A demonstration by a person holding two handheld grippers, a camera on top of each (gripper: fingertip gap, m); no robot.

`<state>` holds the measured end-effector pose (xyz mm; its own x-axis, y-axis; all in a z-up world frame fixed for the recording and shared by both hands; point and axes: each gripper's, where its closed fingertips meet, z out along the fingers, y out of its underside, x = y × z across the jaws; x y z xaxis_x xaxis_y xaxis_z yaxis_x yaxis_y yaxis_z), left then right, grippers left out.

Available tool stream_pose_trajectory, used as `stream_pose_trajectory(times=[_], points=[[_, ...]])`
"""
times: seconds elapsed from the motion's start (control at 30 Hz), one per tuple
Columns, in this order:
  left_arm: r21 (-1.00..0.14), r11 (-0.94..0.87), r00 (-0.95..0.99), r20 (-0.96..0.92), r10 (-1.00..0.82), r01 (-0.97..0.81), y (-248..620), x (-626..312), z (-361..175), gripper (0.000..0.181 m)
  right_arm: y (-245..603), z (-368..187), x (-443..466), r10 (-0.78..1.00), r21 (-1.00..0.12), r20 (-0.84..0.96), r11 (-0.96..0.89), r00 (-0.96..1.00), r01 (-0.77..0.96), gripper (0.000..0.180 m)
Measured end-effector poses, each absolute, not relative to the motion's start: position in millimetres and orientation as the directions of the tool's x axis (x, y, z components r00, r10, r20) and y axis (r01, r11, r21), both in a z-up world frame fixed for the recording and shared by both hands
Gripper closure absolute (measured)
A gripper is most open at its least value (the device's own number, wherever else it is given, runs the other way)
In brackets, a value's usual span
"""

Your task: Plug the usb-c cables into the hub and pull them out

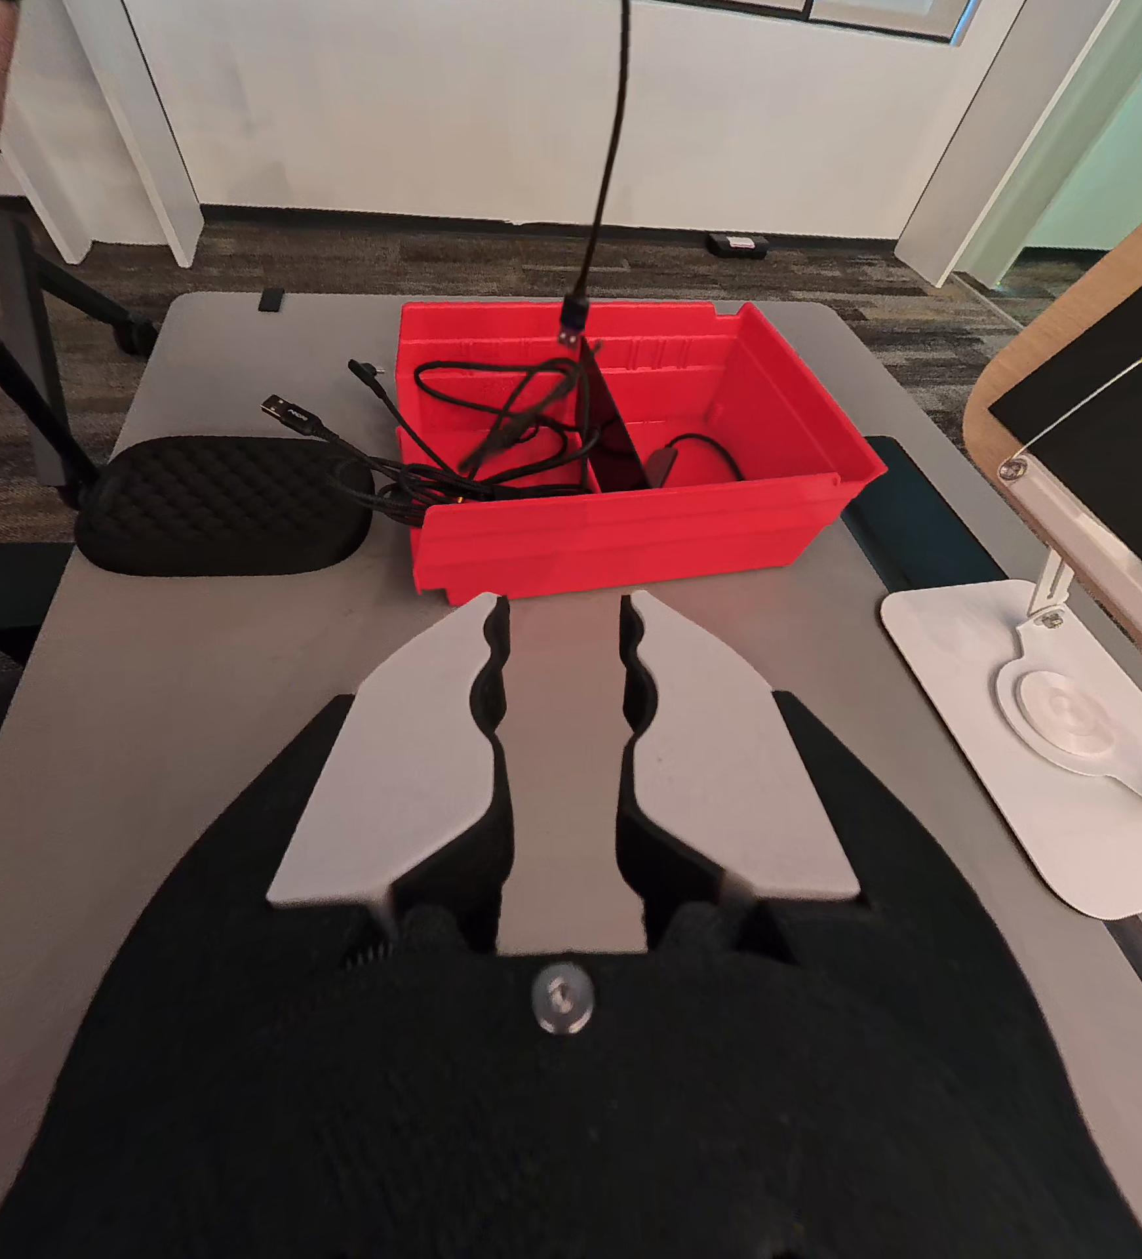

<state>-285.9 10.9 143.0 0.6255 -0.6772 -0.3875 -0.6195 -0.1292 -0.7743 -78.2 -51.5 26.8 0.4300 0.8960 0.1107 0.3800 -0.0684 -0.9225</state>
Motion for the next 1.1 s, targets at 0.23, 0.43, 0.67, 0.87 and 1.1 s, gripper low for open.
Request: stream_pose_trajectory(times=[0.23, 0.43, 0.67, 0.87, 1.1], points=[[-0.817, -0.186, 0.590, -0.217, -0.778, -0.546, 11, -258, 159, 0.178, -49, 26, -72, 0.888, -0.911, 0.141, -0.057, 0.437, 0.408, 0.148], [-0.840, -0.086, 0.408, -0.169, -0.897, -0.536, -43, -202, 150, 0.178, -61, 67, -76, 0.876, -0.965, 0.134, 0.010, 0.463, 0.260, 0.140], [-0.793, 0.069, 0.149, -0.199, -0.969, -0.606, -109, -130, 126, 0.177, -96, 85, -106, 0.930, -0.988, 0.101, 0.053, 0.354, 0.144, 0.175], [-0.642, 0.005, 0.267, -0.327, -0.906, -0.767, -89, -170, 74, 0.127, -80, 68, -79, 0.892, -0.951, 0.109, -0.036, 0.439, 0.309, 0.176], [-0.345, -0.285, 0.396, -0.314, -0.863, -0.894, -87, -251, -62, 0.109, -66, 55, -57, 0.872, -0.905, 0.143, -0.076, 0.469, 0.418, 0.176]])
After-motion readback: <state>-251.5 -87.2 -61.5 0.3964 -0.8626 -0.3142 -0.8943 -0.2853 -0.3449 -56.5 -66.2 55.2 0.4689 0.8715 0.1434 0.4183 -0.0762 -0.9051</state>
